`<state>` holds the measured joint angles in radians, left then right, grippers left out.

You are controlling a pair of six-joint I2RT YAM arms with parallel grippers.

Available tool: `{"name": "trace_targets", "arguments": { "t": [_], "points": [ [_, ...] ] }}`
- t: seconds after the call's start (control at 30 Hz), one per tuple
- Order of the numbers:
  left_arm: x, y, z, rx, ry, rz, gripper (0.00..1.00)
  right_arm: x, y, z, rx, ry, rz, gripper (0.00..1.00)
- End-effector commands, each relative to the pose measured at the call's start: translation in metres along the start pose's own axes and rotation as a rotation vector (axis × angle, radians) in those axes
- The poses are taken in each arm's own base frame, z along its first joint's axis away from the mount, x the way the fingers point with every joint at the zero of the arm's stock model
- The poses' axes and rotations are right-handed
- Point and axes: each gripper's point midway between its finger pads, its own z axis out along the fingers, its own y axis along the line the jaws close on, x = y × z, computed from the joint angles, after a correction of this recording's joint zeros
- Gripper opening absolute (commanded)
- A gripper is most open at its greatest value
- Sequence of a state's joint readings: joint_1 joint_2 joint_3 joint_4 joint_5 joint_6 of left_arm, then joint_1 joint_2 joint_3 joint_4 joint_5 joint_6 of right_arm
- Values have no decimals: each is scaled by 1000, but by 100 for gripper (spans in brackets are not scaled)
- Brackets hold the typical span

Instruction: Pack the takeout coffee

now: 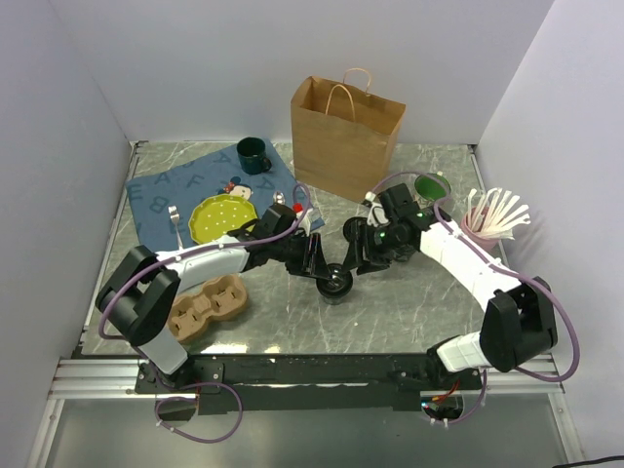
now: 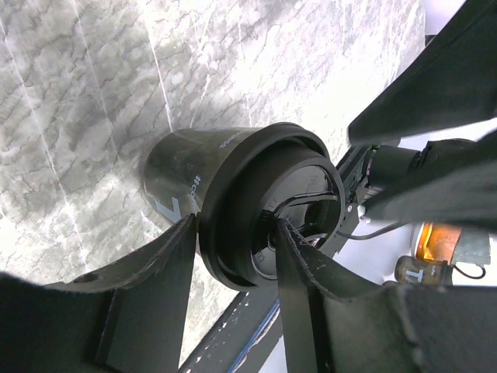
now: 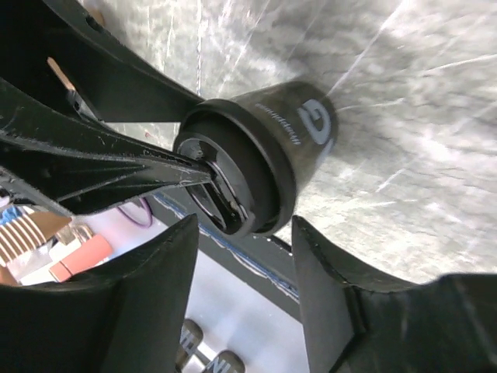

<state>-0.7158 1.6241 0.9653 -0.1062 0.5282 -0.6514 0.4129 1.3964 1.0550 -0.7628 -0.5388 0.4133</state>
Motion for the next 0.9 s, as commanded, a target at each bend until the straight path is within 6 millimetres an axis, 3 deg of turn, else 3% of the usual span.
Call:
{"name": "trace_targets", "arguments": {
  "t": [0.0,0.13,0.27,0.67,0.87],
  "points": [
    [33,57,9,-202,92,-45,47,-12,-4,-14,-1,-53,-16,55],
    [33,58,10,-206,96,-46,47,-15,-9,-11,7,-54,-19,49],
    [34,58,10,-207,105,-51,47,-17,-18,-5,39,-61,-19,37],
    [37,63,11,-227,117,-60,46,-12,-30,21,15,-23,4,32],
    [45,71,12,-245,130,-81,45,-5,-48,35,62,-14,32,27]
  ]
}}
